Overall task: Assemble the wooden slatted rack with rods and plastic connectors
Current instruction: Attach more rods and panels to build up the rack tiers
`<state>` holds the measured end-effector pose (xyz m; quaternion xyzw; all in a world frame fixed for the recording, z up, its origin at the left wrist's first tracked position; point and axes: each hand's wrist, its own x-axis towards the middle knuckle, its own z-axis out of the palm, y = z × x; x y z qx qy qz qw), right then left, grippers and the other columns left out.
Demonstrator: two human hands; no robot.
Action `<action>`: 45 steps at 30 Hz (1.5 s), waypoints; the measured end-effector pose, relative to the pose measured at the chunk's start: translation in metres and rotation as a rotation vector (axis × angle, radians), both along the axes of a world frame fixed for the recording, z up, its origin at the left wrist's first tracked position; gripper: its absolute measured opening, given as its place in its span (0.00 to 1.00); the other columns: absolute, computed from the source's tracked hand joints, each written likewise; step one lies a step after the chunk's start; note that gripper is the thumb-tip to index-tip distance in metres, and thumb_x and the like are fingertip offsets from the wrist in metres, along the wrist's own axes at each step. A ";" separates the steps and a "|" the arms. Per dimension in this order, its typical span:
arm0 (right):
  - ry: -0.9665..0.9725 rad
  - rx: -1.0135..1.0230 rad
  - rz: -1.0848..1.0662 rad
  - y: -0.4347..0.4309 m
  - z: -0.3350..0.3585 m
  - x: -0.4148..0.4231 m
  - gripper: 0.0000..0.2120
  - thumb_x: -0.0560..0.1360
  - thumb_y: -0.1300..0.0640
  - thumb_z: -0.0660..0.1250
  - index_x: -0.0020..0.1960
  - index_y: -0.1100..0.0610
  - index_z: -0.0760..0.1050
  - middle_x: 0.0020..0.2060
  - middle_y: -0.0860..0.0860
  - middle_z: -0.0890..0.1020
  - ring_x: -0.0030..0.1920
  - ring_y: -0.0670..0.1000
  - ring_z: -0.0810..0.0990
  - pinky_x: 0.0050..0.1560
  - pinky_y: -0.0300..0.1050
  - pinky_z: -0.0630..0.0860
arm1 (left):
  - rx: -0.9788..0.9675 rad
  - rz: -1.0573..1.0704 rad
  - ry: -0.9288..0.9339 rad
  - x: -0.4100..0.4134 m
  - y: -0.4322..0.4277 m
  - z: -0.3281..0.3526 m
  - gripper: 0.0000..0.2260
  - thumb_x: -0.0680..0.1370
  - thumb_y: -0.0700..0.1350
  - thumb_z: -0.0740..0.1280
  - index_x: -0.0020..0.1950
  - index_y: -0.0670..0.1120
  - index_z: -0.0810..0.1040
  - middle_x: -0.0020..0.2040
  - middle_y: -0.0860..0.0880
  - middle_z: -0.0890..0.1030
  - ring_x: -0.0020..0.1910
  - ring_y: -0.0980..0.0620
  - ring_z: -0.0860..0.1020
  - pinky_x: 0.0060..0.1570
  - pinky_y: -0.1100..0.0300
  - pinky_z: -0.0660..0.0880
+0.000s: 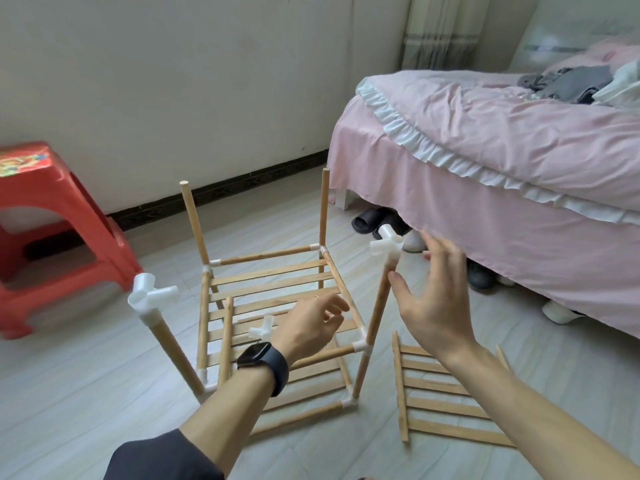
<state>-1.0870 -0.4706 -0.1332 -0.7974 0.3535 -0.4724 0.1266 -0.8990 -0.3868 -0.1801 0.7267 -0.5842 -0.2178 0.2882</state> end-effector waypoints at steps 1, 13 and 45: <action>-0.007 -0.100 -0.031 0.005 0.004 0.000 0.29 0.75 0.57 0.74 0.73 0.61 0.68 0.64 0.55 0.72 0.64 0.55 0.72 0.69 0.44 0.68 | 0.023 0.019 -0.038 0.012 0.010 -0.004 0.10 0.83 0.46 0.65 0.64 0.52 0.78 0.60 0.53 0.81 0.57 0.55 0.79 0.58 0.56 0.78; 1.334 0.453 0.356 0.021 -0.065 0.076 0.22 0.80 0.50 0.61 0.73 0.51 0.67 0.68 0.50 0.72 0.66 0.56 0.74 0.58 0.54 0.77 | 0.332 0.060 -0.509 0.064 0.077 -0.047 0.16 0.81 0.57 0.65 0.67 0.54 0.76 0.59 0.51 0.79 0.58 0.49 0.77 0.56 0.51 0.77; 1.091 0.345 0.229 0.027 -0.112 0.105 0.22 0.76 0.52 0.66 0.70 0.48 0.70 0.69 0.47 0.71 0.70 0.58 0.66 0.67 0.51 0.69 | -0.040 0.110 -0.090 0.011 0.101 0.038 0.16 0.80 0.64 0.59 0.53 0.54 0.77 0.47 0.55 0.83 0.48 0.53 0.81 0.49 0.49 0.80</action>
